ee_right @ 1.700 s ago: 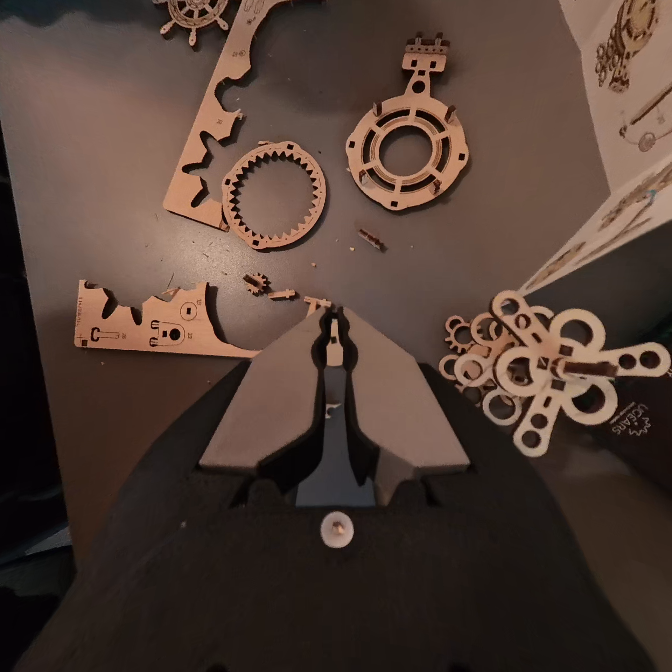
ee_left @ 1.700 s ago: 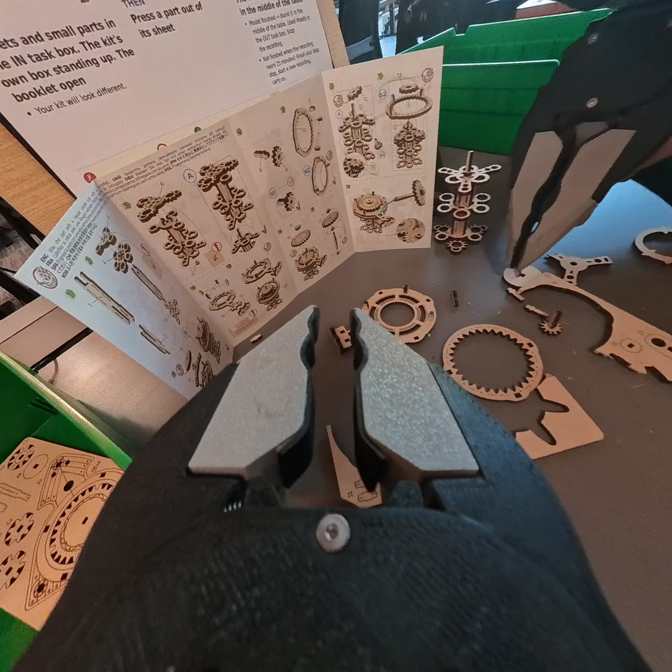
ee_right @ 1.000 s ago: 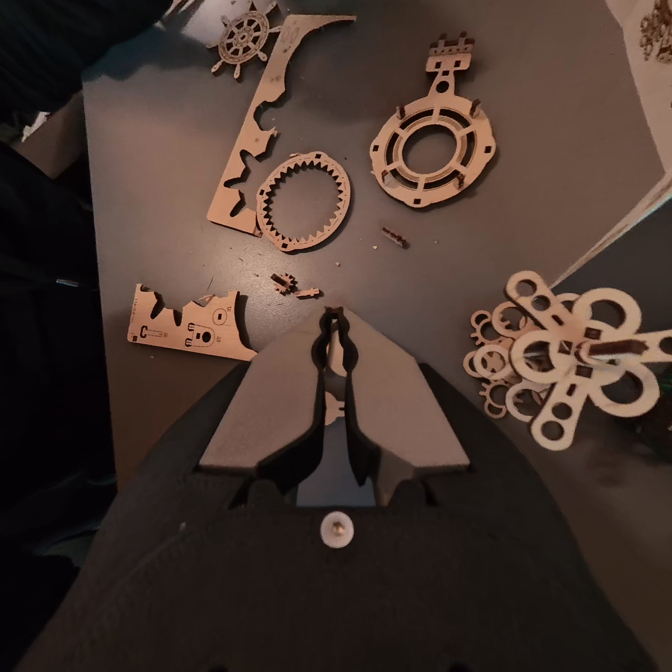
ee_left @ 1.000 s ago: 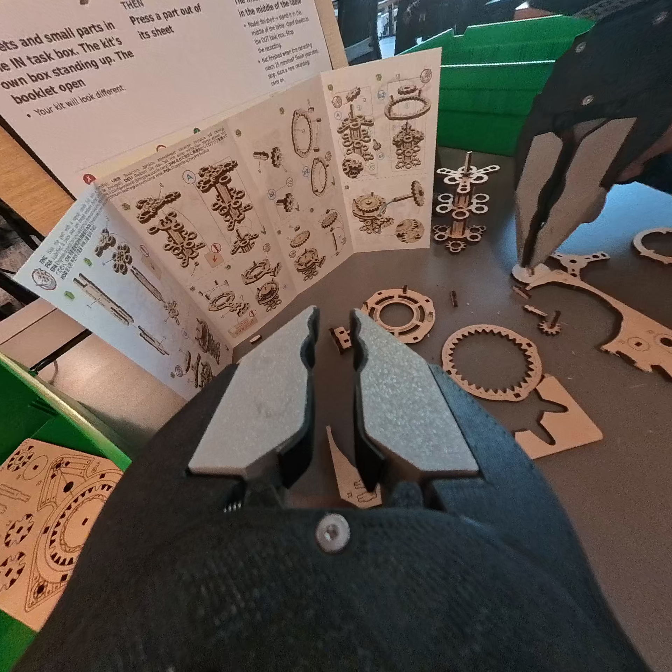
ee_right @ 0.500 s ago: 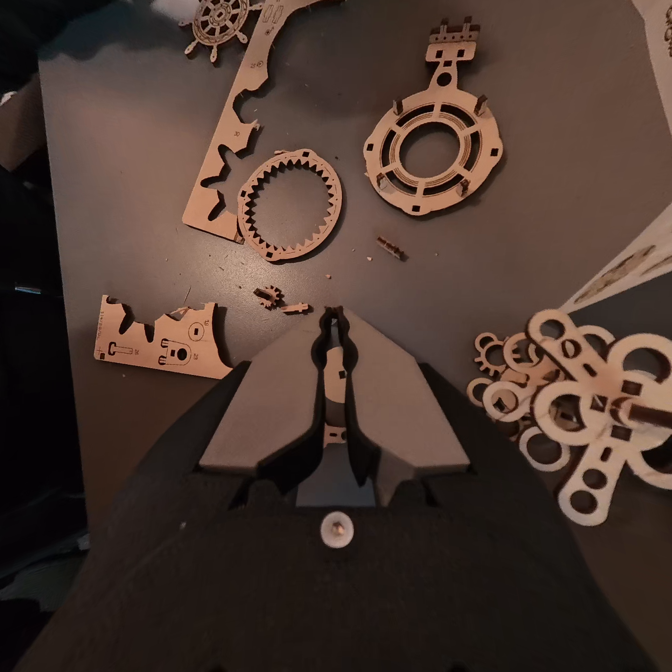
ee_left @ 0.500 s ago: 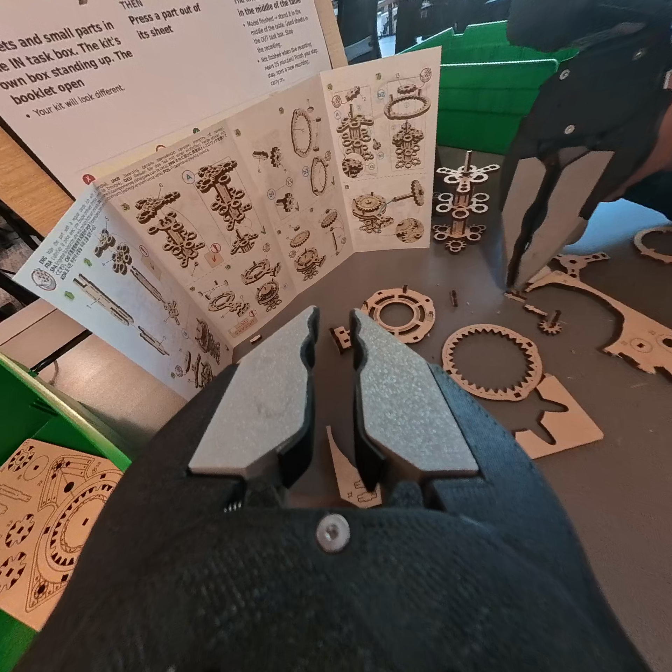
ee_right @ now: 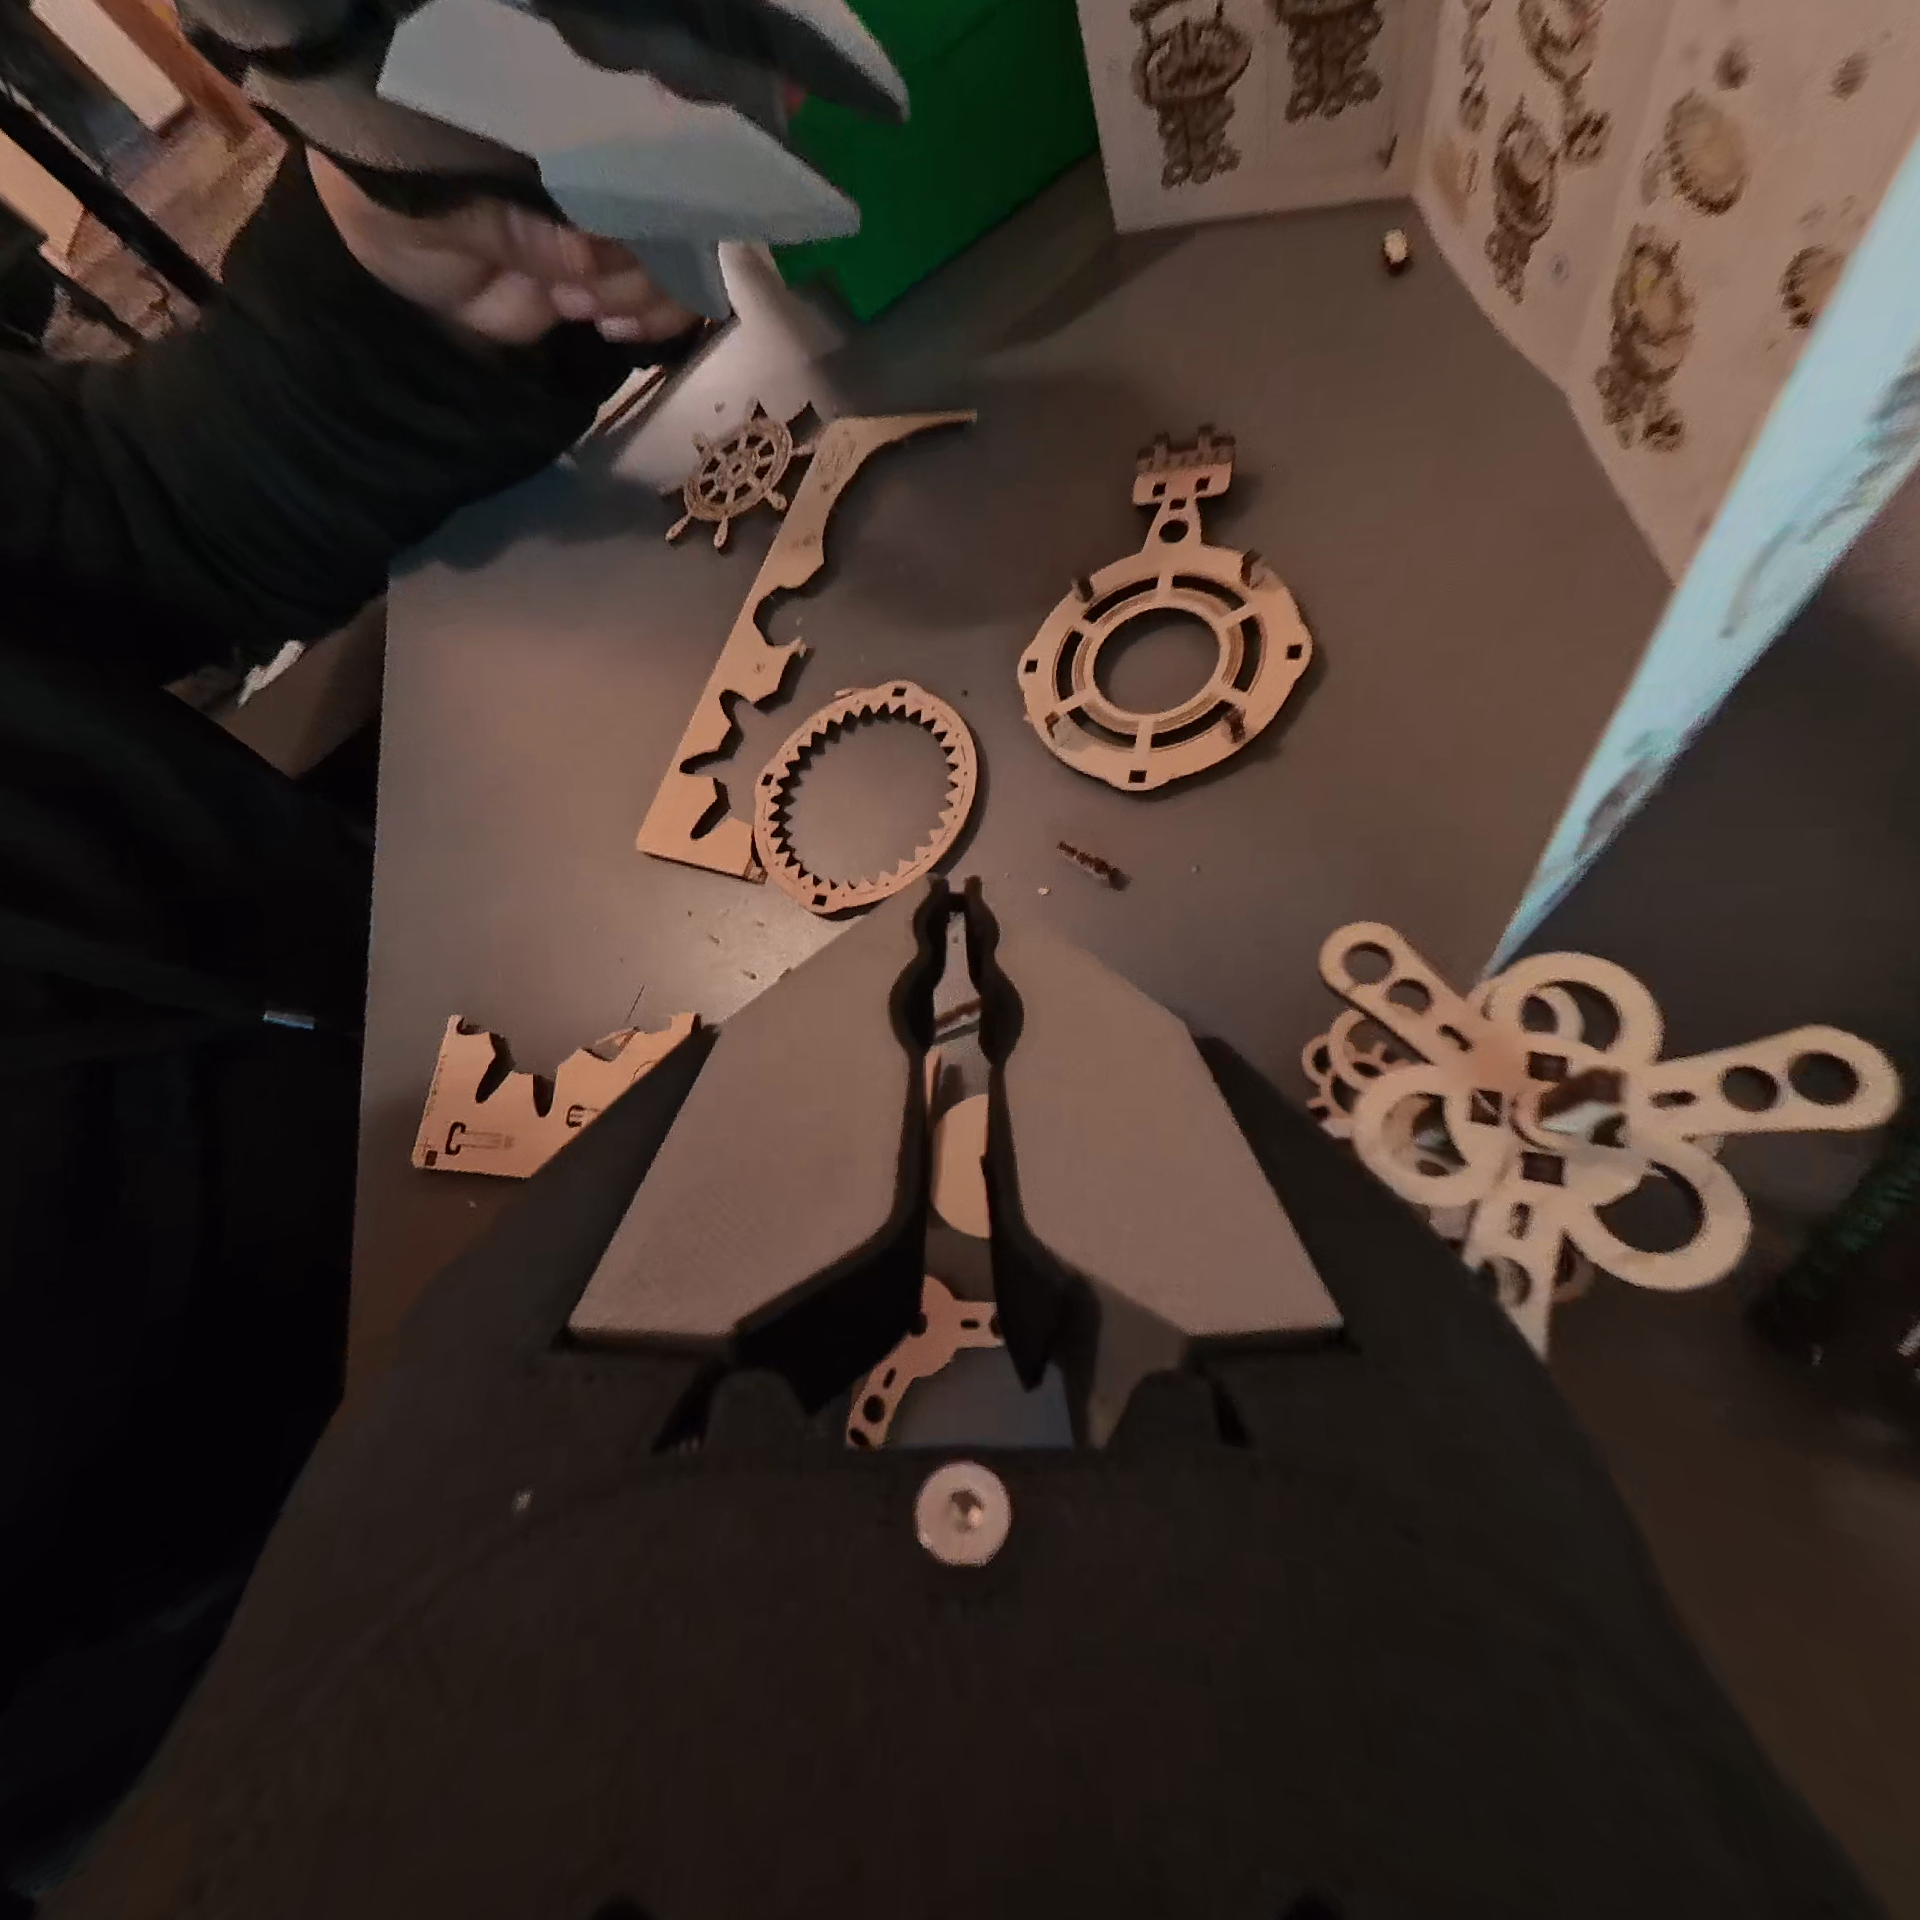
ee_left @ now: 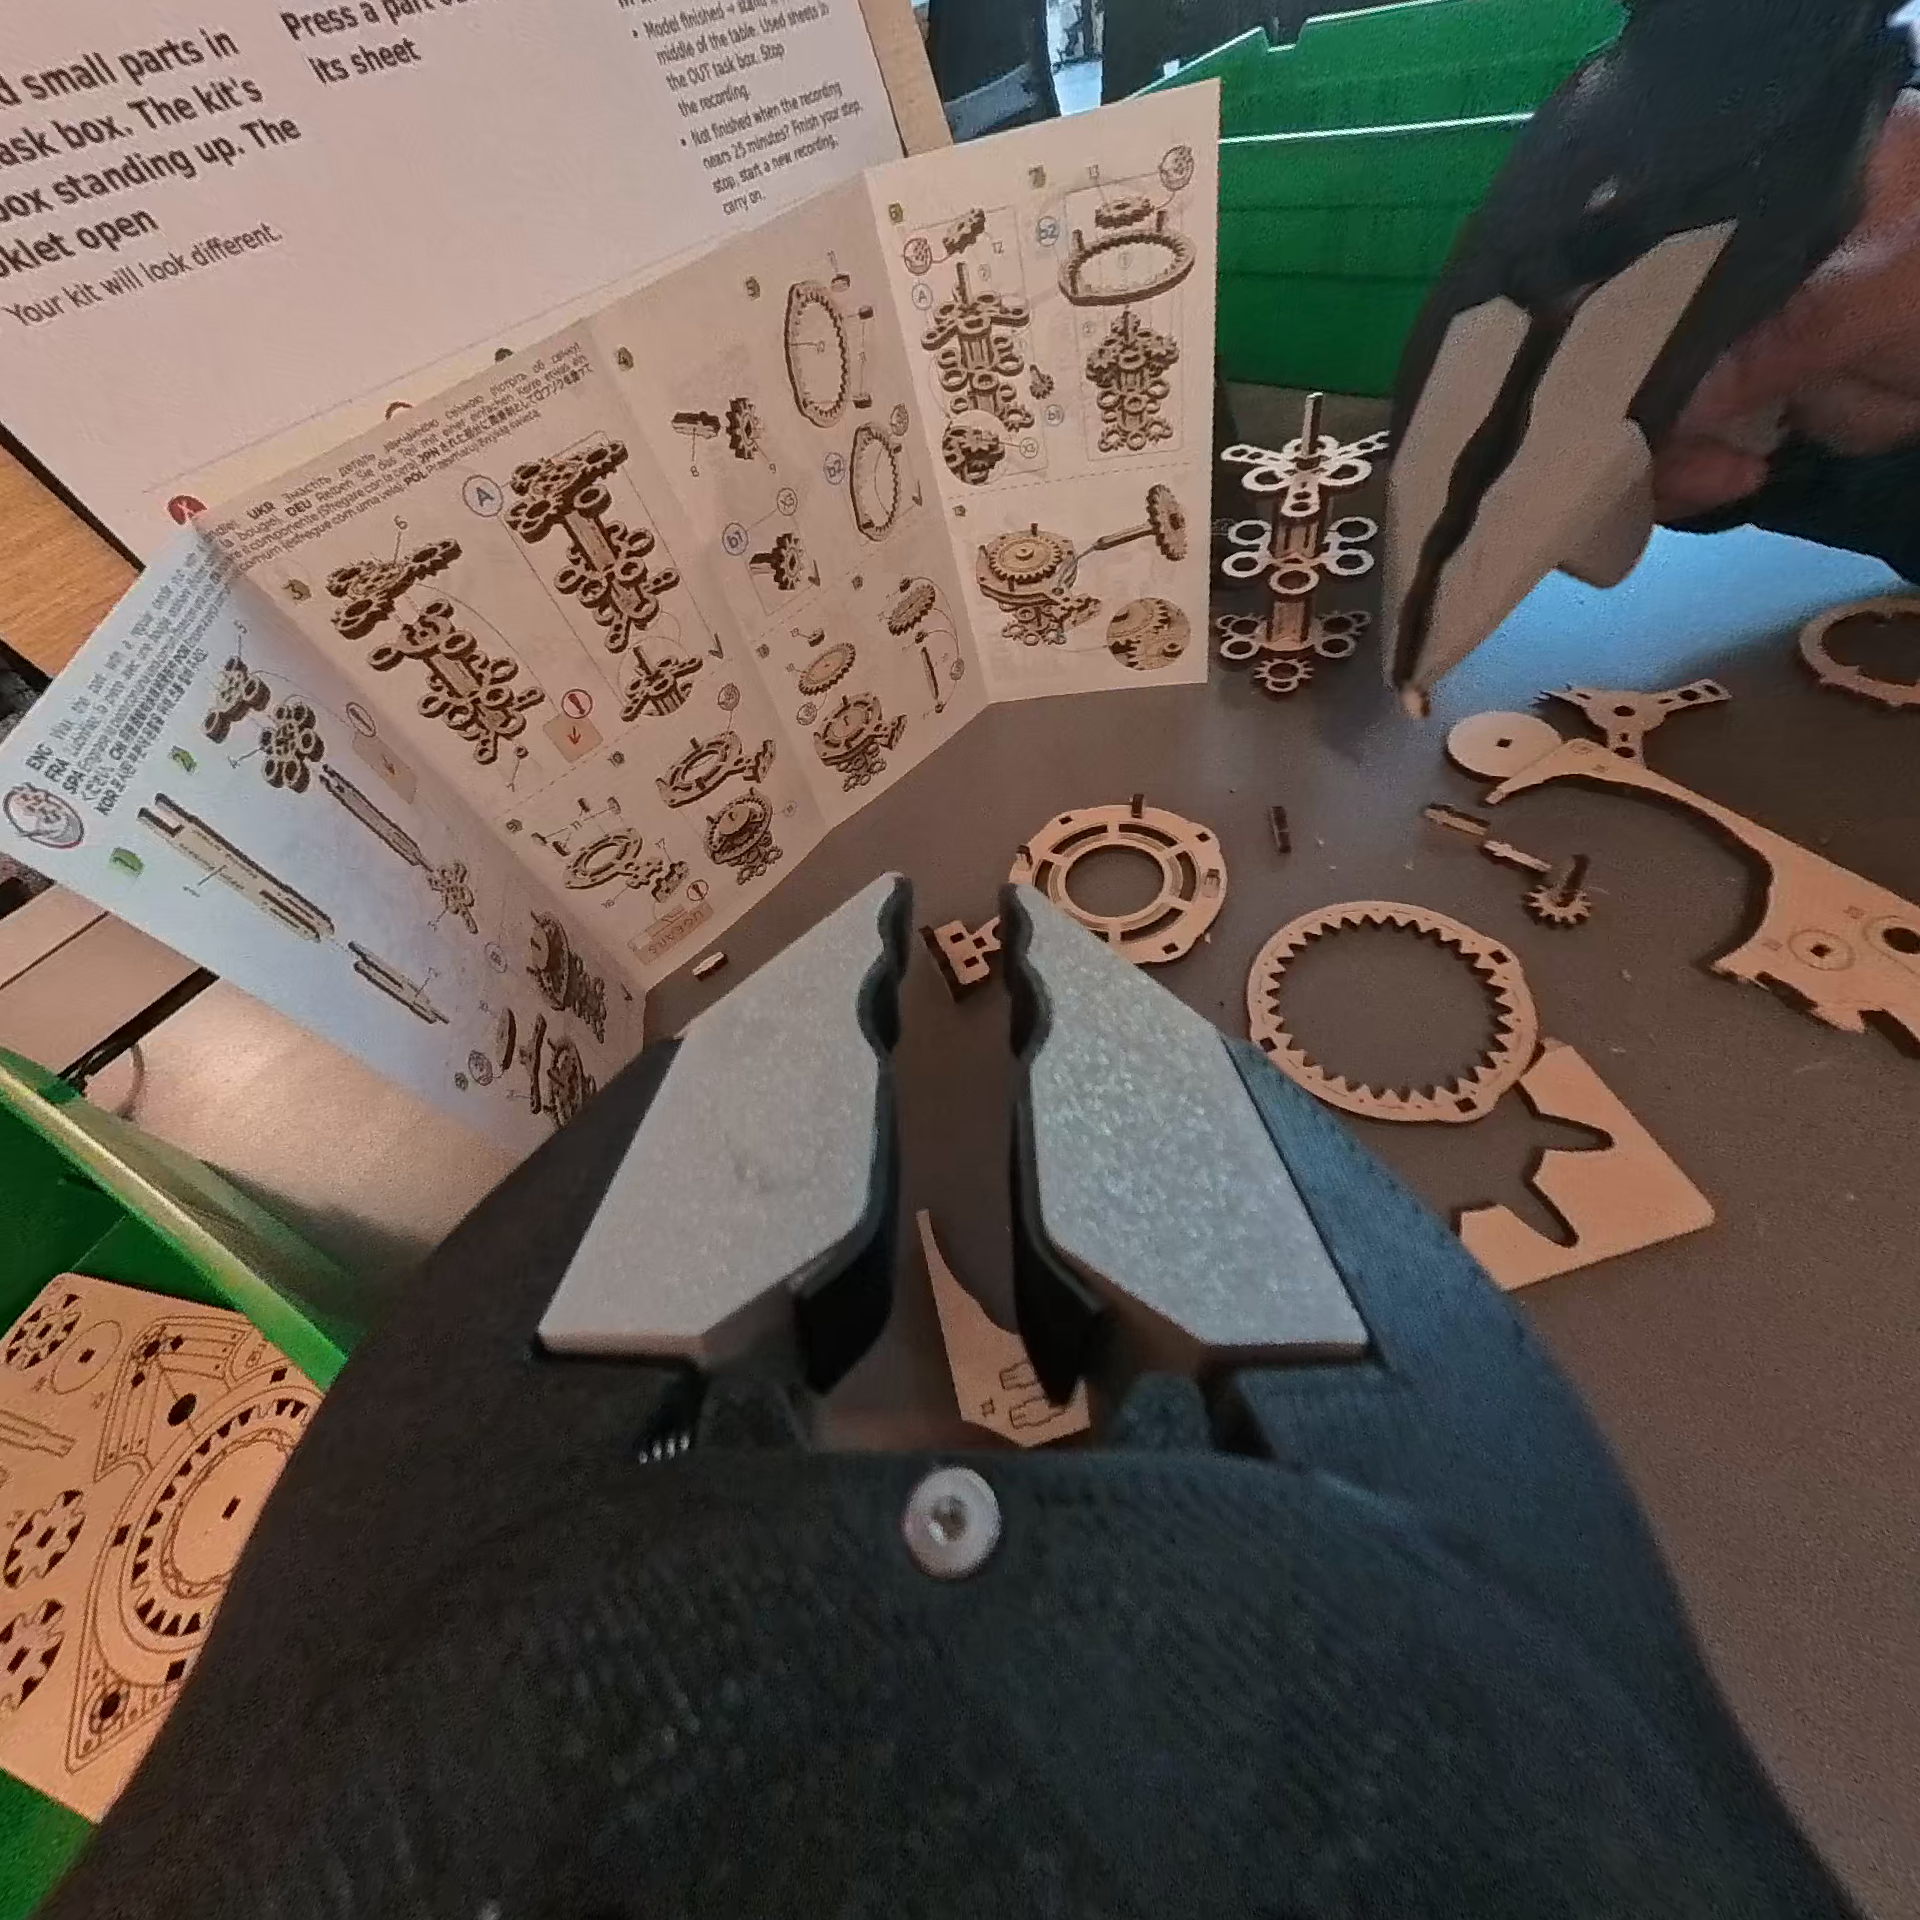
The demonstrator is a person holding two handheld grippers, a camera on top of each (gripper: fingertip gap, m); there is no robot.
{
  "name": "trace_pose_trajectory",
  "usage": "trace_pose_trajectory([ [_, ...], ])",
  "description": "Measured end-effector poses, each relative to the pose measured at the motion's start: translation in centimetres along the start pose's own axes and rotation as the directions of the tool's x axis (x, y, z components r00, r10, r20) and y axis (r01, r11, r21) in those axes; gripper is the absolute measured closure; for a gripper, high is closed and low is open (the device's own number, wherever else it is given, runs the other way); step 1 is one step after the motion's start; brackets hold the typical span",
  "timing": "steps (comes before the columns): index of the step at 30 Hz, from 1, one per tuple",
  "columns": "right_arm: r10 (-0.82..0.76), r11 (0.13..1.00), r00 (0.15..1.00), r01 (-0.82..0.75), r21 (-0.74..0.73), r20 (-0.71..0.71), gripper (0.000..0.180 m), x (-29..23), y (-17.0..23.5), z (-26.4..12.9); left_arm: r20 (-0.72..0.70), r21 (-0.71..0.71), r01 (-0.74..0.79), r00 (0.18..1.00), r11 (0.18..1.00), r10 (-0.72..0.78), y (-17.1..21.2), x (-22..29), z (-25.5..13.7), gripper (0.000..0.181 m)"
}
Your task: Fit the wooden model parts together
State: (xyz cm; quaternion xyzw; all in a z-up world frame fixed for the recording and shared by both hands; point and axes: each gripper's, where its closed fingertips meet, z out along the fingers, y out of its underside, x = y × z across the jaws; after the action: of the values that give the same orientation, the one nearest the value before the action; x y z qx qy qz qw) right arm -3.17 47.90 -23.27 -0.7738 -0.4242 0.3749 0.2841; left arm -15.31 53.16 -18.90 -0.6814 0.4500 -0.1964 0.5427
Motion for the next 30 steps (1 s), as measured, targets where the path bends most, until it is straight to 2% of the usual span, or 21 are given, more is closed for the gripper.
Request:
trace_pose_trajectory([
  [11,0.032,0.984,0.997,-0.02,0.179,-0.065,0.18,1.5,-2.4,-2.3,0.002,0.002,0.004,1.0,1.0,-0.004,-0.1,-0.1,0.0,0.168],
  [30,0.047,0.968,0.995,-0.023,0.25,-0.091,0.18,2.0,-3.3,-3.4,0.033,-0.009,0.086,0.996,0.996,-0.085,0.3,-1.3,-0.3,0.168],
])
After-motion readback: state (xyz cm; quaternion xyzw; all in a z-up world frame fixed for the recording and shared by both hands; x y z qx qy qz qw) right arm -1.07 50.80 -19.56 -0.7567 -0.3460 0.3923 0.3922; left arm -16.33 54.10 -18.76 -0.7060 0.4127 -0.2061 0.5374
